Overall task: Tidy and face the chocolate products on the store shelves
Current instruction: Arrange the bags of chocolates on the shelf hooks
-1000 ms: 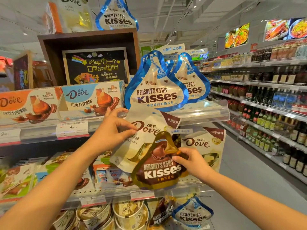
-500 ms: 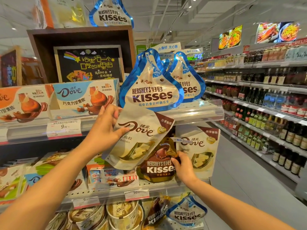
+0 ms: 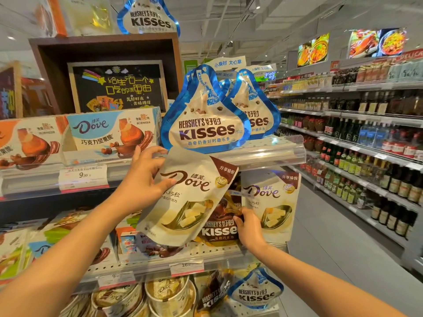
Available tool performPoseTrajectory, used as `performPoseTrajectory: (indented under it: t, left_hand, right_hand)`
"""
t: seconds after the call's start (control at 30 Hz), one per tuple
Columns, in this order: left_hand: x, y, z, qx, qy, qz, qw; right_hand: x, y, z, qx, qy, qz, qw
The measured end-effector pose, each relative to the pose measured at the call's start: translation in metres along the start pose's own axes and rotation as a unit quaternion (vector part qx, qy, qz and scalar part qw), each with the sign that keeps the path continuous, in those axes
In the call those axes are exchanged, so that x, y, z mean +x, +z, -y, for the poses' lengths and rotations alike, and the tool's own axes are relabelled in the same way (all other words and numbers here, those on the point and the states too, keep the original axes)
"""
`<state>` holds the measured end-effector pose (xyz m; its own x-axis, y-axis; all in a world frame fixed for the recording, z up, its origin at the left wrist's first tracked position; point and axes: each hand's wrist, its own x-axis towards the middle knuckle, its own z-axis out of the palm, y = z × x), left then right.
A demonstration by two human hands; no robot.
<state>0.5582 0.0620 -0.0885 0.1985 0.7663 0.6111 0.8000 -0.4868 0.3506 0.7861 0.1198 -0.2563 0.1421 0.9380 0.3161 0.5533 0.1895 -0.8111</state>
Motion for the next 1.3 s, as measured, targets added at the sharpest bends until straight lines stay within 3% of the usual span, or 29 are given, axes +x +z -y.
performPoseTrajectory:
  t: [0.1,0.23,0.33,0.43,0.5,0.57,0.63,0.7,0.77,0.9,1.03,1.1,1.3]
  left_hand:
    - [0.0,-0.001,-0.002,-0.003,0.003,0.01,1.0]
    - [-0.001,0.0,-0.006,-0.013,-0.009,0.001,1.0]
    - [0.0,0.001,-0.005,-0.006,-0.01,-0.003,1.0]
    - [0.001,0.003,-0.003,-0.002,-0.01,-0.009,1.0]
    - [0.001,0.006,-0.004,-0.009,0.003,-0.017,1.0]
    - [0.0,0.006,-0.007,-0.017,0.021,-0.022,0.999]
    - [-0.002,0.006,-0.011,-0.021,0.03,-0.023,0.999]
    - [-0.003,0.006,-0.012,-0.018,0.029,-0.02,0.999]
    - [-0.003,0.004,-0.011,-0.01,0.016,-0.007,1.0]
    - [-0.001,0.003,-0.004,0.016,-0.001,0.012,1.0]
    - [-0.005,0.002,-0.003,0.04,0.031,0.048,0.998]
    - [-0.009,0.001,-0.003,0.053,0.058,0.058,0.995]
    - [-0.018,0.003,-0.004,0.013,0.14,-0.022,0.99]
  right_hand:
    - [-0.001,-0.001,-0.008,0.004,-0.008,-0.005,1.0]
    - [-0.015,-0.015,-0.016,-0.039,-0.126,-0.053,0.99]
    - [-0.02,-0.032,-0.021,-0.079,-0.191,-0.173,0.963]
    - [-0.017,-0.057,-0.026,-0.043,-0.131,-0.317,0.939]
    - [-0.012,-0.073,-0.028,0.002,-0.047,-0.343,0.938]
    - [-0.006,-0.085,-0.03,0.036,0.019,-0.31,0.95]
    - [0.001,-0.09,-0.03,0.135,0.069,-0.227,0.962]
    - [0.008,-0.092,-0.032,0.222,0.104,-0.151,0.958]
    - [0.014,-0.092,-0.035,0.243,0.121,-0.122,0.955]
    - [0.019,-0.094,-0.039,0.27,0.148,-0.115,0.945]
    - [0.019,-0.095,-0.042,0.276,0.161,-0.057,0.946]
    - [0.017,-0.097,-0.04,0.277,0.16,-0.067,0.945]
    - [-0.002,-0.116,-0.026,0.27,0.109,-0.129,0.948]
